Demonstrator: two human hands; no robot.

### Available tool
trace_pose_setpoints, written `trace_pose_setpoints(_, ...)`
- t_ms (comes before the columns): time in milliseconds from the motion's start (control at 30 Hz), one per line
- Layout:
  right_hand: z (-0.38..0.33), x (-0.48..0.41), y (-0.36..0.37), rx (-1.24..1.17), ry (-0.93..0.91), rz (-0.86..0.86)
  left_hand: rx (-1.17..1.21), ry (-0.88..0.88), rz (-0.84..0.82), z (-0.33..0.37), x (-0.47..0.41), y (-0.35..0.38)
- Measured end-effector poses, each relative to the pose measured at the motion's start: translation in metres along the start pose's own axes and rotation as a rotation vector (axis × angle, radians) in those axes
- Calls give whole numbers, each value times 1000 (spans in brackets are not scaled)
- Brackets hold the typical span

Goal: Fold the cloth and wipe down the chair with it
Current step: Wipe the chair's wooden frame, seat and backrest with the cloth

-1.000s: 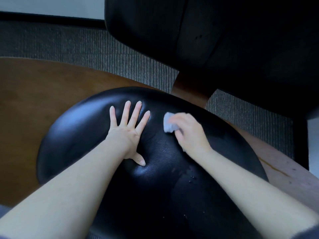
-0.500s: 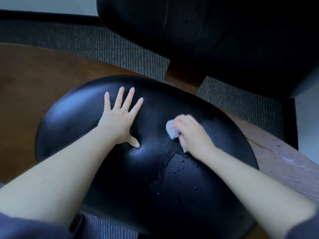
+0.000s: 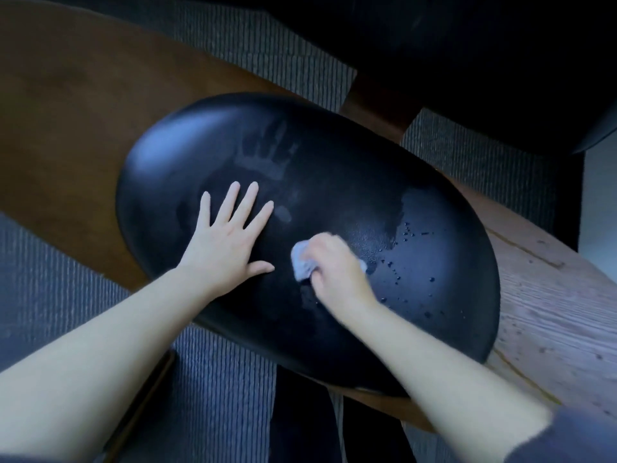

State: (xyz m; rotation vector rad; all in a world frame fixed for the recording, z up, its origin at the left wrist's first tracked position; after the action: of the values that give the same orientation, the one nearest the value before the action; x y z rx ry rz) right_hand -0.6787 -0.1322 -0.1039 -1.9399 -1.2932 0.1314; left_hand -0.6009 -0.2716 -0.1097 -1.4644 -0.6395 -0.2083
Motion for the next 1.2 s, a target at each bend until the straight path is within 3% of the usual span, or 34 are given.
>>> trace_pose_setpoints(100,-28,42,23,-4,-366,-242,11,-22,22,-4,14,7)
trace_pose_setpoints(133,-18,27,15,43,-335,-213,7,-18,40,-6,19,8)
trace_pose_setpoints(233,24,-17,-15,16,122,125,13,10,116,-13,32,11)
trace_pose_setpoints(267,18,-12,-13,2,156,175,14,16,134,-14,37,14)
trace_pose_setpoints(433,-42,57,33,65,-450,-200,42,-15,183,-14,58,20)
trace_pose_setpoints(467,-39,40,25,63,-424,-189,47,-25,191,-15,64,21)
trace_pose_setpoints(567,-14,-12,0,39,-14,89,78,-65,214,-17,80,30)
trace_pose_setpoints(600,-17,-10,3,50,24,107,90,-85,220,-17,86,33)
trace_pose_setpoints(767,-40,80,37,129,-490,-235,179,-215,258,-15,113,47)
trace_pose_setpoints(967,-63,16,49,156,-490,-61,453,-585,242,-21,142,74)
trace_pose_setpoints(1100,-65,62,57,170,-721,-268,512,-600,287,-19,147,79)
trace_pose_setpoints(1200,-58,90,50,333,-868,-455,528,-628,285,-17,149,81)
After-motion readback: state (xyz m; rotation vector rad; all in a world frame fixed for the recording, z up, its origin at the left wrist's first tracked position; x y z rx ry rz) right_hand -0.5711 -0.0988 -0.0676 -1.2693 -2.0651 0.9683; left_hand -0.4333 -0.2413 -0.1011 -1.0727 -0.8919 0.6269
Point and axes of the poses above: each hand's wrist, its own x-axis away from the middle knuckle, its own y-axis out of the palm, z = x × y, the point moved 7 cm from there along -x, towards the middle knuckle, and after that the axes turned 1 degree about z, right-handed, at the moved point
